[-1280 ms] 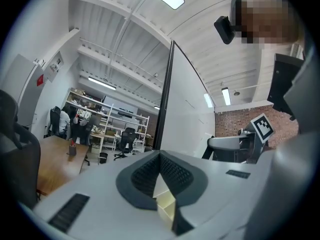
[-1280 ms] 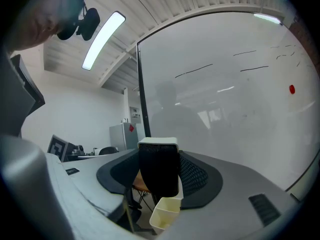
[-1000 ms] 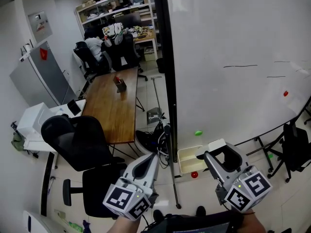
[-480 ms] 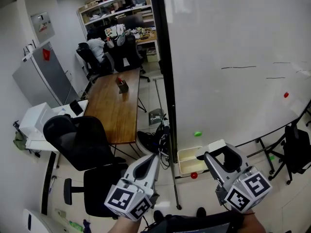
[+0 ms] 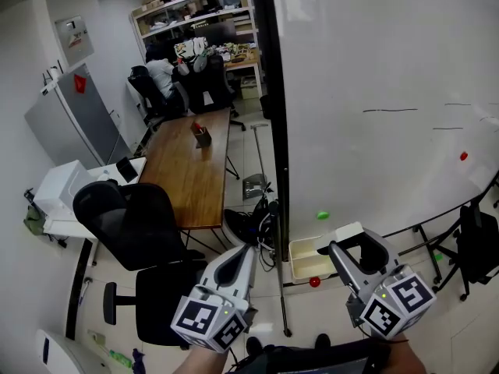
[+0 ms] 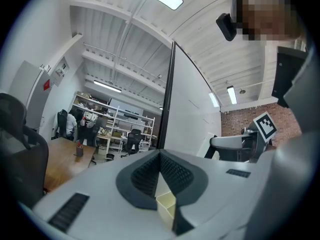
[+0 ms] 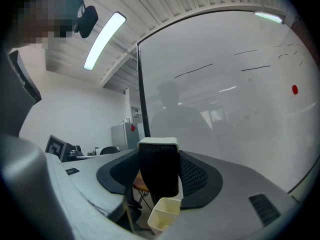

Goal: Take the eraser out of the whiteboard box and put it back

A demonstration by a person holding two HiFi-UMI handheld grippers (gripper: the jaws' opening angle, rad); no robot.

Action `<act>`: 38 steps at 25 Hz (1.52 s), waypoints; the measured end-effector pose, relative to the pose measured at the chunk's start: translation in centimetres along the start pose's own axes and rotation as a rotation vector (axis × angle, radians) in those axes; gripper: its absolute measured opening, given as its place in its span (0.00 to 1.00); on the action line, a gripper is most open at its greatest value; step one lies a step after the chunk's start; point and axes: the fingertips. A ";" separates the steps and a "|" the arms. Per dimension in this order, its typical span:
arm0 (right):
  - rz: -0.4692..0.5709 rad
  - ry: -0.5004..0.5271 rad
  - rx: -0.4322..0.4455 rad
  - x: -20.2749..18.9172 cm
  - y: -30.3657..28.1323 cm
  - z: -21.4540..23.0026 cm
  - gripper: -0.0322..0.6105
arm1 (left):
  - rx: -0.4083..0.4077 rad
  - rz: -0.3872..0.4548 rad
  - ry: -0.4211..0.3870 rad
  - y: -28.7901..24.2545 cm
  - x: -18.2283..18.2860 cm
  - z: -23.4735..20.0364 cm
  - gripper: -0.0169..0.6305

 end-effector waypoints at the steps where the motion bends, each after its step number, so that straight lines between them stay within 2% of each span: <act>1: -0.003 0.001 0.003 0.0 -0.3 -0.1 0.46 | 0.013 0.002 -0.001 0.0 0.1 -0.4 0.05; 11: -0.032 0.014 0.005 -1.6 -3.6 -0.9 0.46 | 0.045 -0.022 -0.009 -0.8 -0.5 -3.7 0.08; 21: -0.149 0.076 -0.029 -9.1 -7.1 1.2 0.46 | 0.079 -0.114 -0.005 -4.1 -6.2 -7.5 0.08; 27: -0.208 0.059 -0.047 -14.2 -8.8 2.4 0.46 | 0.079 -0.156 0.025 -5.1 -9.8 -8.8 0.08; 38: -0.352 0.006 -0.068 -18.5 -9.9 3.2 0.46 | 0.106 -0.200 0.038 -5.4 -13.1 -9.2 0.08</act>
Point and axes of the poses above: the fingertips, and each gripper's own axes: y backward along the fingers, z to its right, x out of its top, and after that the axes turned 7 degrees about y, right-handed
